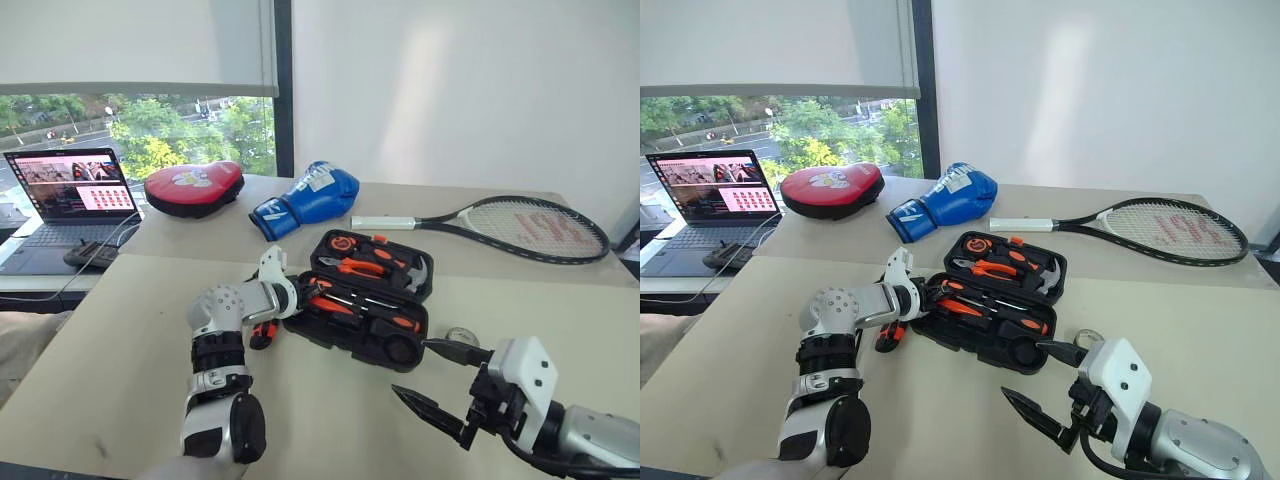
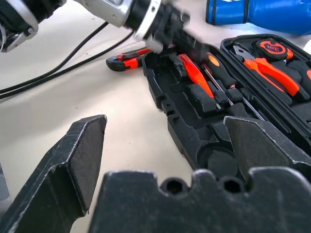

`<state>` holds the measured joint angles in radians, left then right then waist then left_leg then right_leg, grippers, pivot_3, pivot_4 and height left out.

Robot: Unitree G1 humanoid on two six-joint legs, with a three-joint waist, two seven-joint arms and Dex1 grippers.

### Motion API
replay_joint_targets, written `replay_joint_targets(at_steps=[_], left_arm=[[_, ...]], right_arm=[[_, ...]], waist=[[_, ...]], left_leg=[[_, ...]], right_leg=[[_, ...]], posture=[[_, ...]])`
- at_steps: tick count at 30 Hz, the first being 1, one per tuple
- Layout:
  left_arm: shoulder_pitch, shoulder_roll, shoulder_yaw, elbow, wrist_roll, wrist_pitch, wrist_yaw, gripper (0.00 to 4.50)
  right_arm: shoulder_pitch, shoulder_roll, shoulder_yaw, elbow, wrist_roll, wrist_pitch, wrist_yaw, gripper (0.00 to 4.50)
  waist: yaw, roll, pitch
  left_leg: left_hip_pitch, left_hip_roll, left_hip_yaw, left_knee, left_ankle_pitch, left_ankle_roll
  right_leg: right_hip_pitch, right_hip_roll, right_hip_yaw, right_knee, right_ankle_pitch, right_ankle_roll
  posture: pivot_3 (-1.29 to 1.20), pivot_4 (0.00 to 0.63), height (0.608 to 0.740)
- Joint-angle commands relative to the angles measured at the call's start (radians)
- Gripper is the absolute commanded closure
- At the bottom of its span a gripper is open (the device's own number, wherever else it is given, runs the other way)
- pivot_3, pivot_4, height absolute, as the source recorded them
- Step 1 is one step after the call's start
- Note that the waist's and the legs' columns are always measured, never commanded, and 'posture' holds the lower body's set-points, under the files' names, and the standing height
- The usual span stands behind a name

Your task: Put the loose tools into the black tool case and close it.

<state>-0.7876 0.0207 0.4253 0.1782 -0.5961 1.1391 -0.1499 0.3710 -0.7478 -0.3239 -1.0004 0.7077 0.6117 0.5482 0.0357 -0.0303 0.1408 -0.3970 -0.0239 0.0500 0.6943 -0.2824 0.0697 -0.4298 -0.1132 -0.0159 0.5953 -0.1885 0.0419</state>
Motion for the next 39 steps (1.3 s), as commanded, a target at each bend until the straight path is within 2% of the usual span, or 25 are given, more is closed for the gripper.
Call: replay_joint_targets(at_steps=[1, 3, 5, 8, 9, 10, 12, 21, 24, 27, 29, 30, 31, 35, 37, 39], left_arm=[[0.06, 0.123, -0.063, -0.195, -0.014, -0.096, -0.131, 3.77], [0.13, 0.215, -0.123, -0.279, 0.015, -0.113, -0.179, 3.03], [0.187, 0.27, -0.162, -0.339, 0.03, -0.124, -0.185, 2.43], [0.303, 0.368, -0.243, -0.433, 0.107, -0.129, -0.169, 1.29], [0.339, 0.386, -0.266, -0.456, 0.128, -0.138, -0.163, 1.0], [0.362, 0.391, -0.277, -0.47, 0.136, -0.138, -0.153, 0.53], [0.412, 0.386, -0.307, -0.501, 0.139, -0.117, -0.142, 0.05], [0.501, 0.346, -0.347, -0.496, 0.164, -0.019, -0.065, 0.05], [0.52, 0.345, -0.334, -0.471, 0.18, -0.045, -0.061, 0.78], [0.542, 0.366, -0.326, -0.463, 0.195, -0.084, -0.076, 1.91], [0.551, 0.381, -0.324, -0.459, 0.198, -0.106, -0.09, 2.54], [0.554, 0.381, -0.318, -0.458, 0.195, -0.125, -0.098, 2.69], [0.556, 0.382, -0.313, -0.457, 0.193, -0.14, -0.105, 2.71], [0.481, 0.319, -0.159, -0.417, 0.088, -0.366, -0.196, 2.71], [0.398, 0.352, -0.174, -0.397, 0.026, -0.375, -0.324, 2.71], [0.316, 0.411, -0.26, -0.371, -0.017, -0.368, -0.524, 2.71]], right_arm=[[-0.009, 0.004, -0.02, -0.029, 0.004, -0.038, 0.01, 0.0], [-0.024, -0.002, -0.017, -0.013, 0.004, -0.043, 0.023, 0.0], [-0.037, -0.008, -0.013, 0.0, 0.003, -0.047, 0.038, 0.0], [-0.079, -0.024, -0.01, 0.029, 0.013, -0.042, 0.059, 0.0], [-0.093, -0.029, -0.008, 0.038, 0.017, -0.039, 0.066, 0.0], [-0.104, -0.032, -0.006, 0.044, 0.02, -0.037, 0.071, 0.0], [-0.132, -0.043, -0.002, 0.057, 0.031, -0.028, 0.082, 0.0], [-0.169, -0.094, -0.036, 0.076, 0.074, -0.002, 0.111, 0.0], [-0.163, -0.104, -0.05, 0.073, 0.086, 0.003, 0.109, 0.0], [-0.154, -0.105, -0.055, 0.067, 0.087, 0.005, 0.105, 0.0], [-0.149, -0.103, -0.051, 0.065, 0.084, 0.003, 0.101, 0.0], [-0.148, -0.102, -0.049, 0.064, 0.082, 0.002, 0.098, 0.0], [-0.147, -0.102, -0.046, 0.062, 0.081, 0.002, 0.095, 0.0], [-0.143, -0.095, -0.04, 0.061, 0.077, -0.003, 0.083, 0.0], [-0.138, -0.091, -0.044, 0.06, 0.078, -0.005, 0.079, 0.0], [-0.132, -0.089, -0.05, 0.062, 0.076, -0.009, 0.077, 0.0]], waist=[[-0.002, 0.0, 0.0], [-0.007, 0.001, 0.0], [-0.011, 0.002, 0.0], [-0.001, 0.001, 0.0], [0.0, 0.001, 0.0], [0.002, 0.001, 0.0], [0.005, 0.001, 0.0], [0.005, 0.002, 0.0], [0.003, 0.003, -0.001], [0.002, 0.004, -0.001], [0.002, 0.004, -0.001], [0.001, 0.004, -0.001], [0.0, 0.004, -0.002], [0.002, 0.003, -0.001], [0.005, 0.001, 0.0], [0.016, 0.001, 0.001]], left_leg=[[-0.001, 0.0, 0.0, 0.0, -0.002, -0.004], [-0.001, 0.0, 0.0, 0.0, -0.001, -0.004], [-0.001, 0.001, 0.0, -0.001, -0.001, -0.004], [-0.002, 0.0, 0.0, 0.0, 0.0, -0.003], [-0.002, 0.0, 0.0, 0.001, -0.001, -0.002], [-0.001, 0.0, 0.0, 0.001, -0.002, -0.001], [-0.001, 0.0, 0.0, 0.001, -0.005, 0.004], [-0.001, 0.002, -0.001, 0.001, -0.003, 0.007], [0.002, 0.002, -0.001, 0.001, -0.003, 0.007], [0.008, 0.002, -0.001, 0.0, -0.004, 0.008], [0.008, 0.002, -0.001, 0.0, -0.004, 0.008], [0.008, 0.003, -0.001, 0.0, -0.004, 0.008], [0.008, 0.003, -0.001, 0.0, -0.004, 0.008], [0.007, 0.003, -0.001, 0.0, -0.003, 0.008], [0.005, 0.004, -0.001, 0.001, -0.003, 0.007], [0.003, 0.003, -0.002, 0.002, -0.003, 0.007]], right_leg=[[-0.001, 0.0, 0.001, 0.0, 0.0, -0.001], [-0.003, 0.001, 0.001, 0.0, 0.0, -0.001], [-0.003, 0.001, 0.001, 0.001, 0.0, -0.002], [-0.002, 0.001, 0.0, 0.001, 0.0, -0.002], [-0.002, 0.001, 0.0, 0.0, 0.001, -0.003], [-0.001, 0.0, 0.001, 0.0, 0.001, -0.003], [-0.002, 0.0, 0.001, 0.0, 0.001, -0.003], [-0.002, 0.001, 0.001, 0.001, 0.0, -0.003], [0.002, 0.001, 0.0, 0.0, 0.0, -0.004], [0.007, 0.0, 0.0, 0.0, -0.001, -0.005], [0.007, 0.001, 0.001, 0.0, -0.001, -0.005], [0.007, 0.001, 0.001, 0.0, -0.001, -0.005], [0.007, 0.001, 0.001, 0.0, -0.001, -0.005], [0.006, 0.0, 0.001, 0.001, -0.001, -0.005], [0.004, 0.001, 0.0, 0.001, 0.0, -0.006], [0.004, 0.001, -0.002, 0.001, 0.0, -0.006]], posture=[[0.0, 0.15, 0.74], [0.0, 0.15, 0.74], [0.0, 0.15, 0.74], [0.0, 0.15, 0.74], [0.0, 0.15, 0.74], [0.0, 0.15, 0.74], [0.0, 0.15, 0.74], [0.0, 0.15, 0.74], [0.0, 0.15, 0.74], [0.0, 0.15, 0.74], [0.0, 0.15, 0.74], [0.0, 0.15, 0.74], [0.0, 0.15, 0.74], [0.0, 0.15, 0.74], [0.0, 0.15, 0.74], [0.0, 0.15, 0.74]])
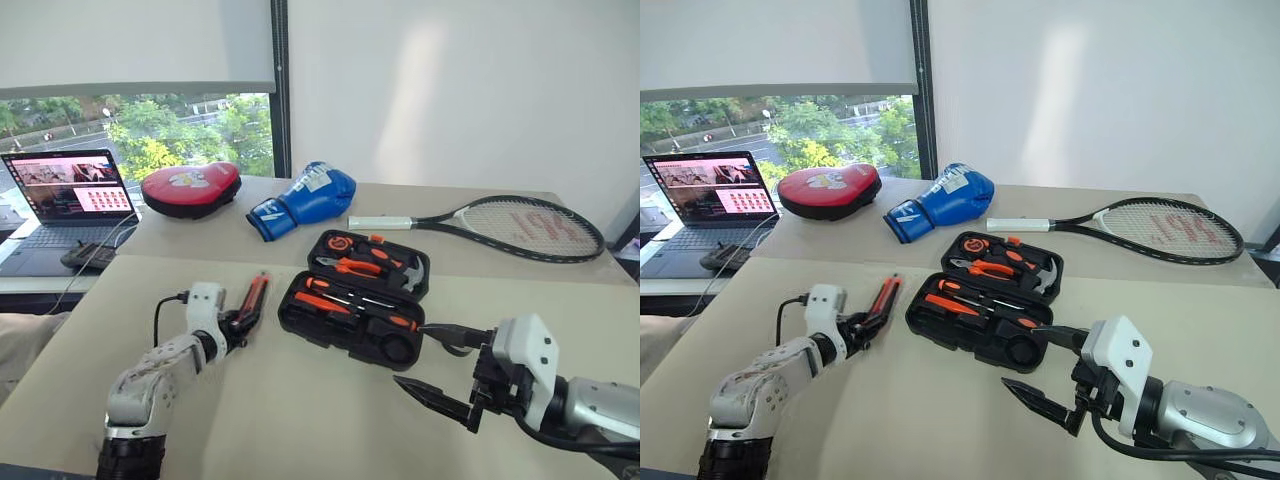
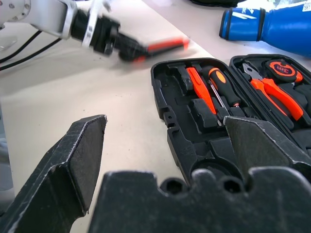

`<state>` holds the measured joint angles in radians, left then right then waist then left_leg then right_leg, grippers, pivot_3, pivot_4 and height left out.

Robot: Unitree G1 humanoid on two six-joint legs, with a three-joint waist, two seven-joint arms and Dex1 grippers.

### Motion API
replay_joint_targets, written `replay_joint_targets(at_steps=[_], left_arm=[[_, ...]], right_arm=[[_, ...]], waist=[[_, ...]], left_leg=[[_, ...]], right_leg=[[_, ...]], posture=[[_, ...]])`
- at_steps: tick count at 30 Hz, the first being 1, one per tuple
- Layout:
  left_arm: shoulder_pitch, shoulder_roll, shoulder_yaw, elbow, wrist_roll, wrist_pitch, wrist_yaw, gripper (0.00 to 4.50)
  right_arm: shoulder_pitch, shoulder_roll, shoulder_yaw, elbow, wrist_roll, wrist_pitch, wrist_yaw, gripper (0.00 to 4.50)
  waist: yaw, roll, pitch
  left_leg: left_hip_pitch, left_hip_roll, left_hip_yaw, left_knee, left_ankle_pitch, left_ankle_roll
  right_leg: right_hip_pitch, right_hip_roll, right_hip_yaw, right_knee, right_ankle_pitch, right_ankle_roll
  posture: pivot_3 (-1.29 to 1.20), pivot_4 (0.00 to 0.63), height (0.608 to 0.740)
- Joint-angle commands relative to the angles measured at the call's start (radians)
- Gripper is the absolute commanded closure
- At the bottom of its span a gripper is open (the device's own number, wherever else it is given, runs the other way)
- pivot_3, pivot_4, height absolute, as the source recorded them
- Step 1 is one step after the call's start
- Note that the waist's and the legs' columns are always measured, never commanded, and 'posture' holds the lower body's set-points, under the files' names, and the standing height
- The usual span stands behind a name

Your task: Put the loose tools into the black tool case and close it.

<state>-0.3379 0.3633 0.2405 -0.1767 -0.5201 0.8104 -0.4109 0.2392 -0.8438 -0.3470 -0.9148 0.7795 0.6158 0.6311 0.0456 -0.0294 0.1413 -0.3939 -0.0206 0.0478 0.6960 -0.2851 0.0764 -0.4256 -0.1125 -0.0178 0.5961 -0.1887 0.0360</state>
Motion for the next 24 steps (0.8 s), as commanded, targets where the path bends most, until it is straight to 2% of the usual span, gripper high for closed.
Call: replay_joint_targets(at_steps=[1, 3, 5, 10, 13, 16, 24], left_arm=[[-0.169, 0.1, -0.131, 0.001, -0.094, -0.051, -0.368, 2.71], [-0.251, 0.159, -0.277, 0.075, -0.032, -0.153, -0.606, 2.71], [-0.351, 0.195, -0.437, 0.239, 0.119, -0.387, -0.82, 2.71], [-0.554, 0.165, -0.604, 0.68, 0.316, -0.845, -1.107, 2.71], [-0.689, 0.11, -0.658, 0.957, 0.43, -1.062, -1.147, 2.71], [-0.765, 0.072, -0.67, 1.123, 0.501, -1.218, -1.157, 2.71], [-0.851, 0.016, -0.651, 1.313, 0.589, -1.378, -1.16, 2.71]], right_arm=[[0.005, 0.008, -0.032, -0.024, 0.002, -0.016, -0.006, 0.0], [0.015, 0.01, -0.045, -0.022, 0.002, -0.019, -0.006, 0.0], [0.022, 0.008, -0.06, -0.021, 0.0, -0.02, -0.002, 0.0], [0.058, 0.01, -0.099, -0.037, 0.0, -0.019, 0.004, 0.0], [0.128, 0.032, -0.139, -0.062, -0.012, -0.029, 0.004, 0.0], [0.179, 0.062, -0.152, -0.093, -0.023, -0.038, -0.014, 0.0], [0.229, 0.091, -0.142, -0.132, -0.039, -0.053, -0.046, 0.0]], waist=[[0.008, 0.0, 0.0], [0.006, 0.002, -0.001], [0.003, 0.003, -0.002], [-0.013, 0.002, 0.0], [-0.007, 0.001, 0.001], [-0.002, 0.001, 0.001], [-0.007, 0.001, 0.001]], left_leg=[[-0.002, -0.001, -0.001, 0.001, 0.0, 0.0], [-0.003, -0.003, 0.0, 0.003, 0.003, -0.003], [-0.003, -0.006, 0.001, 0.003, 0.003, -0.003], [-0.002, -0.008, 0.007, 0.003, -0.002, 0.009], [-0.005, -0.006, 0.007, 0.006, -0.003, 0.011], [-0.009, -0.005, 0.006, 0.01, -0.005, 0.013], [-0.013, -0.007, 0.006, 0.024, -0.01, 0.023]], right_leg=[[-0.001, 0.002, -0.004, 0.0, 0.0, 0.0], [-0.001, 0.004, -0.008, 0.0, 0.0, 0.0], [0.001, 0.003, -0.007, -0.002, 0.0, -0.001], [0.0, 0.004, -0.003, -0.003, -0.002, -0.003], [-0.002, 0.005, -0.004, -0.002, 0.0, 0.001], [-0.002, 0.005, -0.007, -0.002, 0.001, 0.003], [0.0, 0.003, -0.006, -0.002, 0.002, 0.012]], posture=[[0.0, 0.15, 0.74], [0.0, 0.15, 0.74], [0.0, 0.15, 0.74], [0.0, 0.15, 0.74], [0.0, 0.15, 0.74], [0.0, 0.15, 0.74], [0.0, 0.15, 0.74]])
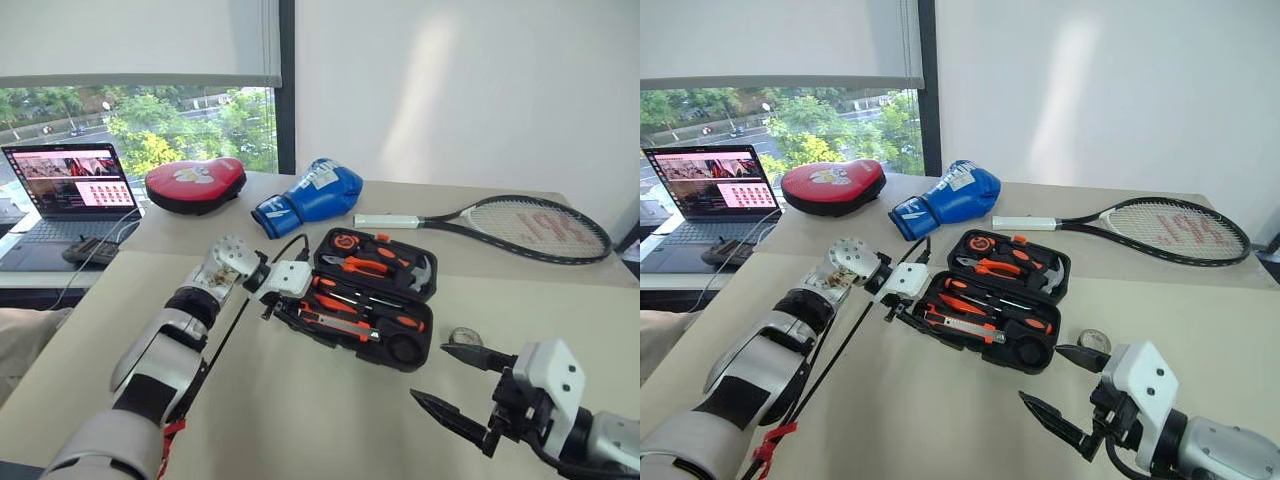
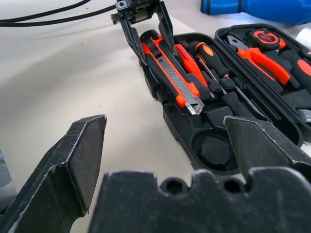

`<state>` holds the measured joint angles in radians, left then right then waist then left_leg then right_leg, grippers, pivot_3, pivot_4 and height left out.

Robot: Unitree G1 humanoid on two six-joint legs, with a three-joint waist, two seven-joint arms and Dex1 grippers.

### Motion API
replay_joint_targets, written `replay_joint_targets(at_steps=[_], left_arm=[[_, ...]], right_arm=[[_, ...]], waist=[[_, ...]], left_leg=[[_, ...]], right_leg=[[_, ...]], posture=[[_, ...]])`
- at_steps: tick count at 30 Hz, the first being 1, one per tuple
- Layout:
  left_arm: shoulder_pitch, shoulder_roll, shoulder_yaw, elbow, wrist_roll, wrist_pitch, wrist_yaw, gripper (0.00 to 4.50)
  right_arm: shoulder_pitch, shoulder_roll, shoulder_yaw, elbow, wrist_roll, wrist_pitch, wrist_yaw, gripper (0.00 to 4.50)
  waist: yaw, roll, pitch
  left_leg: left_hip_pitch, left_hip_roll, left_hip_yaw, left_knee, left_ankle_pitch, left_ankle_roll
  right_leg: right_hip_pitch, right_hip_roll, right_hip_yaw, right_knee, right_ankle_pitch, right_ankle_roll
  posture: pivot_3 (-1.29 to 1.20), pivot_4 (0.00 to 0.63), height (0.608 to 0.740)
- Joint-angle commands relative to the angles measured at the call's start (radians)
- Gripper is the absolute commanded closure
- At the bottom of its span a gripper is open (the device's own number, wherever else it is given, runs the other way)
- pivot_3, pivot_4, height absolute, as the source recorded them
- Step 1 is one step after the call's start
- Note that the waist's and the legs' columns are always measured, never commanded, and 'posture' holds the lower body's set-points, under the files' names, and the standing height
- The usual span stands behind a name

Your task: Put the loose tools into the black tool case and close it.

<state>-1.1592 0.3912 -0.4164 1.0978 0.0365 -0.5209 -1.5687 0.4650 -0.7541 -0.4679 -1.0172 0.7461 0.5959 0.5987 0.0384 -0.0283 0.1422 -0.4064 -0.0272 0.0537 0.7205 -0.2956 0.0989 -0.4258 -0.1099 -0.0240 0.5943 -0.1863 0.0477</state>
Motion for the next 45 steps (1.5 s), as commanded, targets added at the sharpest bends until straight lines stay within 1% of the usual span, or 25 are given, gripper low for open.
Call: replay_joint_targets(at_steps=[1, 6, 8, 9, 10, 11, 13, 14, 16, 17, 18, 20, 22, 23, 25, 27, 30, 31, 33, 34, 35, 39, 40, 42, 45], left_arm=[[-0.034, -0.017, 0.01, 0.051, 0.039, -0.054, -0.002, 2.71], [-0.05, -0.031, 0.016, 0.097, 0.065, -0.071, -0.03, 2.71], [-0.054, -0.045, 0.045, 0.104, 0.053, -0.064, -0.021, 1.7], [-0.058, -0.048, 0.054, 0.107, 0.05, -0.049, -0.026, 1.5], [-0.062, -0.046, 0.065, 0.108, 0.048, -0.04, -0.031, 1.11], [-0.066, -0.045, 0.079, 0.106, 0.039, -0.027, -0.037, 0.85], [-0.081, -0.034, 0.099, 0.083, -0.041, 0.079, -0.044, 0.2], [-0.081, -0.02, 0.095, 0.054, -0.086, 0.123, -0.045, 0.03], [-0.072, 0.008, 0.1, -0.001, -0.149, 0.188, -0.046, 0.03], [-0.073, 0.007, 0.154, -0.026, -0.183, 0.267, -0.046, 0.03], [-0.073, 0.002, 0.201, -0.044, -0.208, 0.335, -0.025, 0.28], [-0.033, -0.004, 0.243, -0.122, -0.23, 0.423, 0.02, 0.78], [0.048, -0.022, 0.278, -0.263, -0.259, 0.543, 0.12, 1.58], [0.094, -0.033, 0.297, -0.346, -0.276, 0.618, 0.174, 1.86], [0.219, -0.06, 0.32, -0.551, -0.308, 0.773, 0.296, 2.58], [0.362, -0.093, 0.326, -0.744, -0.303, 0.879, 0.444, 3.37], [0.537, -0.101, 0.275, -0.923, -0.231, 0.899, 0.563, 4.41], [0.579, -0.106, 0.268, -0.959, -0.227, 0.949, 0.603, 4.41], [0.66, -0.102, 0.228, -0.978, -0.139, 0.955, 0.718, 4.41], [0.683, -0.107, 0.221, -0.991, -0.121, 1.003, 0.766, 4.41], [0.7, -0.109, 0.209, -0.999, -0.104, 1.039, 0.8, 4.41], [0.75, -0.092, 0.136, -1.035, -0.087, 1.096, 0.811, 4.41], [0.763, -0.087, 0.121, -1.041, -0.086, 1.109, 0.809, 4.41], [0.78, -0.098, 0.124, -1.052, -0.099, 1.09, 0.819, 4.41], [0.785, -0.177, 0.232, -1.119, -0.234, 0.999, 0.808, 4.41]], right_arm=[[0.004, 0.0, -0.02, -0.03, -0.005, -0.035, -0.015, 0.0], [0.002, -0.008, -0.026, -0.024, -0.004, -0.032, -0.008, 0.0], [-0.006, -0.013, -0.029, -0.015, -0.003, -0.03, -0.002, 0.0], [-0.01, -0.014, -0.03, -0.012, -0.001, -0.029, -0.001, 0.0], [-0.015, -0.017, -0.03, -0.011, 0.0, -0.028, -0.001, 0.0], [-0.02, -0.019, -0.029, -0.009, 0.002, -0.027, -0.001, 0.0], [-0.026, -0.022, -0.03, -0.008, 0.004, -0.024, 0.002, 0.0], [-0.027, -0.023, -0.032, -0.007, 0.004, -0.024, 0.004, 0.0], [-0.03, -0.025, -0.034, -0.004, 0.006, -0.023, 0.006, 0.0], [-0.037, -0.028, -0.032, -0.003, 0.007, -0.022, 0.005, 0.0], [-0.043, -0.03, -0.029, -0.003, 0.007, -0.02, 0.004, 0.0], [-0.055, -0.033, -0.025, -0.001, 0.01, -0.016, 0.001, 0.0], [-0.066, -0.038, -0.023, 0.001, 0.015, -0.011, 0.001, 0.0], [-0.069, -0.039, -0.025, 0.001, 0.018, -0.009, 0.001, 0.0], [-0.07, -0.044, -0.031, 0.001, 0.024, -0.006, 0.004, 0.0], [-0.067, -0.05, -0.037, -0.001, 0.032, -0.001, 0.008, 0.0], [-0.058, -0.059, -0.051, -0.003, 0.045, 0.003, 0.014, 0.0], [-0.054, -0.062, -0.057, -0.002, 0.048, 0.003, 0.017, 0.0], [-0.052, -0.069, -0.067, 0.006, 0.053, 0.003, 0.025, 0.0], [-0.052, -0.076, -0.071, 0.01, 0.053, 0.004, 0.03, 0.0], [-0.056, -0.082, -0.073, 0.014, 0.057, 0.006, 0.032, 0.0], [-0.088, -0.11, -0.062, 0.033, 0.071, 0.032, 0.016, 0.0], [-0.103, -0.121, -0.053, 0.041, 0.07, 0.053, -0.001, 0.0], [-0.125, -0.133, -0.047, 0.054, 0.088, 0.095, -0.036, 0.0], [-0.211, -0.135, -0.031, 0.09, 0.132, 0.187, -0.156, 0.0]], waist=[[0.0, 0.0, 0.0], [0.0, 0.0, 0.0], [0.0, 0.0, 0.0], [0.0, 0.0, 0.0], [0.0, 0.0, 0.0], [0.0, 0.0, 0.0], [0.0, 0.0, 0.0], [-0.001, 0.0, 0.0], [-0.002, 0.0, 0.0], [-0.002, 0.0, 0.0], [-0.001, 0.0, 0.0], [-0.001, 0.0, 0.0], [-0.001, 0.001, 0.0], [-0.002, 0.001, -0.001], [-0.002, 0.002, -0.001], [-0.004, 0.002, -0.001], [-0.004, 0.002, -0.001], [-0.003, 0.002, -0.001], [0.0, 0.002, -0.001], [0.003, 0.003, -0.001], [0.004, 0.003, -0.002], [0.001, 0.006, -0.005], [-0.001, 0.007, -0.008], [-0.001, 0.011, -0.011], [0.0, 0.014, -0.014]], left_leg=[[0.0, 0.0, 0.0, 0.001, 0.0, 0.0], [0.0, 0.0, 0.0, 0.001, 0.0, 0.0], [0.0, 0.0, 0.0, 0.001, 0.0, 0.0], [0.0, 0.0, 0.0, 0.001, 0.0, 0.0], [0.0, 0.0, 0.0, 0.001, 0.0, 0.0], [0.0, 0.0, 0.0, 0.001, 0.0, 0.0], [0.0, 0.0, 0.0, 0.002, 0.0, 0.0], [0.0, 0.0, 0.0, 0.002, 0.0, 0.0], [0.0, 0.0, 0.0, 0.003, 0.0, 0.0], [0.0, 0.0, 0.0, 0.003, 0.0, 0.0], [0.0, 0.0, 0.0, 0.003, 0.0, 0.0], [-0.001, 0.0, -0.001, 0.004, 0.0, 0.0], [0.0, 0.0, -0.001, 0.005, 0.0, 0.001], [0.001, 0.0, -0.001, 0.005, -0.001, 0.001], [0.002, 0.0, -0.001, 0.005, -0.001, 0.001], [0.002, 0.0, -0.001, 0.005, 0.0, -0.001], [0.001, 0.0, -0.001, 0.005, 0.004, -0.008], [0.003, 0.0, -0.001, 0.004, 0.004, -0.008], [0.003, 0.0, -0.001, 0.002, 0.003, -0.008], [0.005, 0.0, -0.001, 0.002, 0.003, -0.007], [0.008, 0.0, -0.001, 0.0, 0.0, -0.003], [0.016, 0.003, 0.0, -0.001, 0.0, -0.006], [0.018, 0.003, 0.0, -0.003, -0.003, -0.012], [0.021, 0.003, 0.002, -0.006, -0.003, -0.014], [0.021, 0.004, 0.002, -0.008, 0.002, -0.007]], right_leg=[[0.0, 0.0, 0.0, 0.0, 0.0, 0.001], [0.0, 0.0, 0.0, 0.001, 0.001, 0.002], [0.0, 0.0, 0.0, 0.001, 0.001, 0.002], [0.0, 0.0, 0.0, 0.001, 0.001, 0.002], [0.0, 0.0, 0.0, 0.001, 0.001, 0.002], [0.001, 0.0, 0.0, 0.001, 0.001, 0.002], [0.0, 0.0, 0.0, 0.001, 0.001, 0.002], [0.0, 0.0, 0.0, 0.001, 0.001, 0.002], [0.0, 0.0, 0.0, 0.002, 0.001, 0.002], [0.0, 0.0, 0.0, 0.002, 0.001, 0.002], [0.0, 0.0, 0.0, 0.002, 0.001, 0.003], [0.001, 0.0, -0.001, 0.002, 0.001, 0.003], [0.001, 0.0, 0.0, 0.002, 0.001, 0.004], [0.002, 0.0, 0.0, 0.002, 0.001, 0.004], [0.003, -0.001, 0.002, 0.003, 0.001, 0.005], [0.002, -0.001, 0.004, 0.003, 0.001, 0.005], [0.001, -0.001, 0.007, 0.003, 0.001, 0.006], [0.002, -0.001, 0.008, 0.003, 0.001, 0.006], [0.001, -0.002, 0.008, 0.003, 0.001, 0.005], [0.003, -0.003, 0.009, 0.003, 0.002, 0.005], [0.005, -0.004, 0.008, 0.003, 0.002, 0.004], [0.007, -0.006, 0.009, 0.001, 0.002, 0.002], [0.007, -0.006, 0.009, 0.001, 0.002, 0.001], [0.009, -0.005, 0.01, 0.001, 0.001, 0.001], [0.008, -0.005, 0.01, 0.001, -0.001, -0.003]], posture=[[0.0, 0.15, 0.74], [0.0, 0.15, 0.74], [0.0, 0.15, 0.74], [0.0, 0.15, 0.74], [0.0, 0.15, 0.74], [0.0, 0.15, 0.74], [0.0, 0.15, 0.74], [0.0, 0.15, 0.74], [0.0, 0.15, 0.74], [0.0, 0.15, 0.74], [0.0, 0.15, 0.74], [0.0, 0.15, 0.74], [0.0, 0.15, 0.74], [0.0, 0.15, 0.74], [0.0, 0.15, 0.74], [0.0, 0.15, 0.74], [0.0, 0.15, 0.74], [0.0, 0.15, 0.74], [0.0, 0.15, 0.74], [0.0, 0.15, 0.74], [0.0, 0.15, 0.74], [0.0, 0.15, 0.74], [0.0, 0.15, 0.74], [0.0, 0.15, 0.74], [0.0, 0.15, 0.74]])
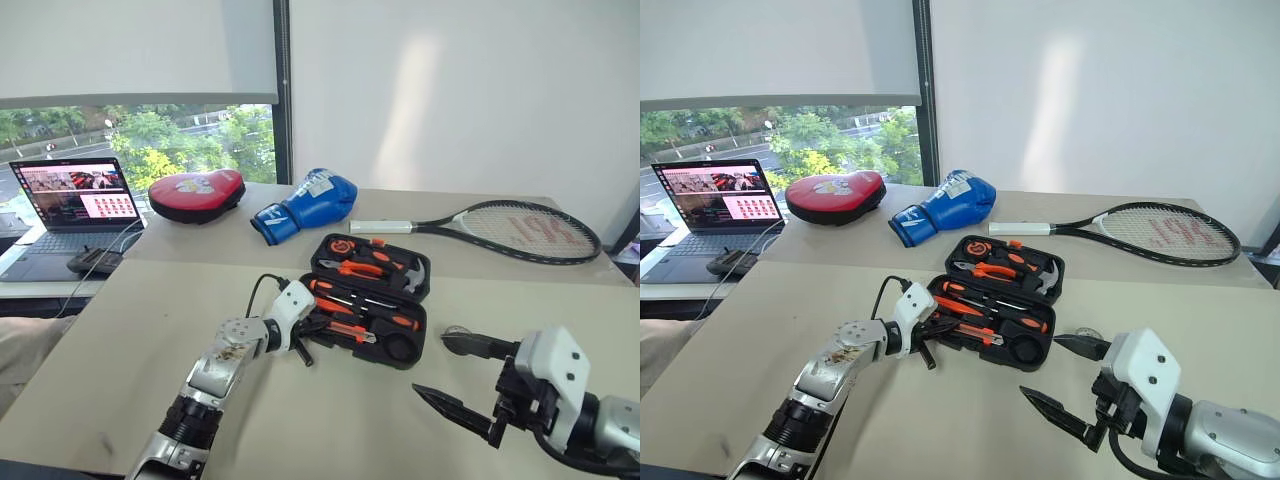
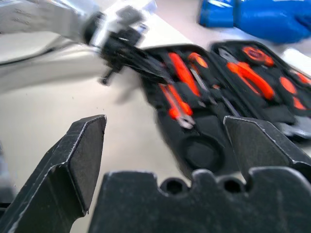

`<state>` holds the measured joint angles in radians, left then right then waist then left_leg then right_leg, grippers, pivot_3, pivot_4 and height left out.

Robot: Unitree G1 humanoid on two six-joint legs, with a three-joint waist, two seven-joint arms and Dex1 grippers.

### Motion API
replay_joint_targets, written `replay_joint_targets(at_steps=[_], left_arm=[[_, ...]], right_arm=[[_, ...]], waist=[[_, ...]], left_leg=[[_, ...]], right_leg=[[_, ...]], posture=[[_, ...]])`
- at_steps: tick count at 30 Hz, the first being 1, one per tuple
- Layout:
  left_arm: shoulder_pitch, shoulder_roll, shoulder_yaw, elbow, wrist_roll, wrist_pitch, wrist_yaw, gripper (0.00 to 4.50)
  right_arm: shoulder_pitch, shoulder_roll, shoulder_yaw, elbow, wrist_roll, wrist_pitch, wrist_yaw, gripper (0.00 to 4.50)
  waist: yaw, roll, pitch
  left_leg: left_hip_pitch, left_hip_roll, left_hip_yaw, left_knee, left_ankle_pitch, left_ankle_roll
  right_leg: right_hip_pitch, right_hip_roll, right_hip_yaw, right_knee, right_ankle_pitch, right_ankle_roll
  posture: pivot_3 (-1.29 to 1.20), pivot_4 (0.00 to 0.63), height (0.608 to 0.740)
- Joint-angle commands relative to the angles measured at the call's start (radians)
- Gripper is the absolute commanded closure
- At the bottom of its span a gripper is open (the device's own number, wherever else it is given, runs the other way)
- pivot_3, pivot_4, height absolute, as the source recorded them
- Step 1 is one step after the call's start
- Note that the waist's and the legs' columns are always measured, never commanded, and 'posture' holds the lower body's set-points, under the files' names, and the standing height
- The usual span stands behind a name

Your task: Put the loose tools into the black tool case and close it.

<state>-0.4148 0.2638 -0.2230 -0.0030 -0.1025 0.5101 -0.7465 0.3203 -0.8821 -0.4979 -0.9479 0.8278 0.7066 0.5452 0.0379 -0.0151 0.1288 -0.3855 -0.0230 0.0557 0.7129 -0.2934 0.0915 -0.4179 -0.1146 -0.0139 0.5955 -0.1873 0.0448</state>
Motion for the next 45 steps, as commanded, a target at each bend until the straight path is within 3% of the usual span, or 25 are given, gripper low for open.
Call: replay_joint_targets(at_steps=[1, 4, 7, 10, 14, 15, 17, 18, 19, 23, 28, 32, 35, 38, 45], left_arm=[[0.041, -0.066, 0.075, -0.046, -0.135, -0.029, -0.01, 4.41], [0.051, -0.031, 0.14, -0.163, -0.272, 0.03, -0.097, 4.41], [0.066, 0.034, 0.175, -0.268, -0.392, 0.109, -0.158, 3.79], [0.094, 0.152, 0.192, -0.382, -0.497, 0.169, -0.26, 2.63], [0.129, 0.283, 0.197, -0.48, -0.577, 0.204, -0.344, 1.17], [0.139, 0.307, 0.197, -0.499, -0.589, 0.208, -0.352, 0.73], [0.159, 0.33, 0.193, -0.52, -0.597, 0.199, -0.35, 0.05], [0.169, 0.325, 0.193, -0.522, -0.598, 0.193, -0.333, 0.0], [0.175, 0.321, 0.193, -0.523, -0.597, 0.188, -0.321, 0.0], [0.23, 0.301, 0.201, -0.538, -0.573, 0.147, -0.268, 0.0], [0.277, 0.302, 0.205, -0.533, -0.567, 0.106, -0.244, 0.0], [0.313, 0.296, 0.201, -0.497, -0.54, 0.05, -0.236, 0.0], [0.331, 0.299, 0.206, -0.47, -0.524, 0.02, -0.232, 0.0], [0.341, 0.305, 0.208, -0.461, -0.521, 0.008, -0.233, 0.0], [0.333, 0.326, 0.21, -0.452, -0.511, -0.005, -0.23, 0.0]], right_arm=[[-0.101, -0.01, 0.004, 0.04, 0.082, 0.112, -0.14, 0.0], [-0.23, -0.037, 0.032, 0.109, 0.171, 0.185, -0.184, 0.0], [-0.32, -0.106, 0.104, 0.243, 0.157, 0.293, -0.181, 0.0], [-0.393, -0.251, 0.278, 0.364, 0.004, 0.329, -0.119, 0.0], [-0.575, -0.264, 0.481, 0.54, -0.102, 0.309, -0.002, 0.0], [-0.623, -0.26, 0.544, 0.585, -0.148, 0.299, 0.032, 0.5], [-0.695, -0.244, 0.64, 0.661, -0.229, 0.272, 0.083, 1.03], [-0.719, -0.229, 0.671, 0.696, -0.261, 0.256, 0.102, 1.37], [-0.736, -0.217, 0.69, 0.721, -0.283, 0.246, 0.117, 1.37], [-0.78, -0.19, 0.792, 0.827, -0.411, 0.181, 0.194, 2.63], [-0.779, -0.196, 0.75, 0.831, -0.439, 0.173, 0.257, 4.37], [-0.75, -0.233, 0.668, 0.746, -0.417, 0.151, 0.312, 4.44], [-0.776, -0.206, 0.571, 0.585, -0.266, 0.288, 0.345, 4.44], [-0.802, -0.16, 0.551, 0.487, -0.184, 0.384, 0.331, 4.44], [-0.806, -0.075, 0.773, 0.479, -0.316, 0.417, 0.236, 4.44]], waist=[[0.0, 0.0, 0.0], [-0.006, -0.001, 0.002], [-0.011, -0.001, 0.003], [-0.01, 0.0, 0.003], [-0.025, 0.0, 0.006], [-0.027, 0.001, 0.006], [-0.029, 0.0, 0.006], [-0.029, 0.0, 0.006], [-0.026, 0.0, 0.007], [-0.022, 0.0, 0.007], [-0.024, 0.0, 0.007], [-0.023, 0.002, 0.008], [-0.025, 0.003, 0.009], [-0.029, 0.002, 0.01], [-0.022, 0.002, 0.01]], left_leg=[[-0.002, 0.0, 0.0, 0.0, 0.0, 0.0], [-0.01, 0.0, 0.0, 0.0, 0.002, -0.002], [-0.014, 0.002, -0.001, 0.0, 0.003, -0.005], [-0.014, 0.002, -0.002, -0.001, 0.003, -0.004], [-0.013, 0.001, 0.001, 0.0, 0.002, -0.002], [-0.013, 0.0, 0.001, 0.0, 0.002, -0.001], [-0.013, -0.001, 0.002, 0.0, 0.002, -0.001], [-0.012, -0.001, 0.002, 0.0, 0.001, 0.0], [-0.012, -0.001, 0.002, 0.0, 0.001, 0.0], [-0.013, -0.001, 0.002, 0.0, 0.002, -0.001], [-0.013, -0.001, 0.002, 0.0, 0.005, -0.006], [-0.013, -0.001, 0.002, -0.001, 0.002, -0.001], [-0.014, -0.001, 0.002, -0.001, 0.002, -0.001], [-0.013, 0.002, 0.002, -0.001, 0.001, -0.002], [-0.014, 0.002, 0.0, -0.001, 0.002, -0.004]], right_leg=[[-0.002, -0.001, 0.0, 0.0, -0.001, -0.001], [-0.006, -0.001, 0.001, 0.001, 0.001, 0.0], [-0.011, 0.001, 0.0, 0.002, 0.002, -0.003], [-0.008, 0.001, -0.001, 0.002, -0.002, -0.008], [-0.008, 0.004, -0.002, 0.0, -0.003, -0.011], [-0.008, 0.005, -0.002, 0.0, -0.003, -0.011], [-0.007, 0.006, -0.001, 0.0, -0.003, -0.01], [-0.007, 0.006, -0.001, 0.0, -0.003, -0.01], [-0.007, 0.006, -0.001, 0.0, -0.003, -0.01], [-0.007, 0.007, -0.002, 0.0, 0.0, -0.005], [-0.007, 0.006, -0.002, -0.001, 0.001, -0.003], [-0.008, 0.004, -0.001, 0.0, 0.001, -0.004], [-0.009, 0.004, -0.001, 0.0, 0.001, -0.004], [-0.009, 0.002, -0.001, 0.0, 0.002, -0.004], [-0.011, 0.0, -0.002, 0.0, 0.0, -0.009]], posture=[[0.0, 0.15, 0.74], [0.0, 0.15, 0.74], [0.0, 0.15, 0.74], [0.0, 0.15, 0.74], [0.0, 0.15, 0.74], [0.0, 0.15, 0.74], [0.0, 0.15, 0.74], [0.0, 0.15, 0.74], [0.0, 0.15, 0.74], [0.0, 0.15, 0.74], [0.0, 0.15, 0.74], [0.0, 0.15, 0.74], [0.0, 0.15, 0.74], [0.0, 0.15, 0.74], [0.0, 0.15, 0.74]])
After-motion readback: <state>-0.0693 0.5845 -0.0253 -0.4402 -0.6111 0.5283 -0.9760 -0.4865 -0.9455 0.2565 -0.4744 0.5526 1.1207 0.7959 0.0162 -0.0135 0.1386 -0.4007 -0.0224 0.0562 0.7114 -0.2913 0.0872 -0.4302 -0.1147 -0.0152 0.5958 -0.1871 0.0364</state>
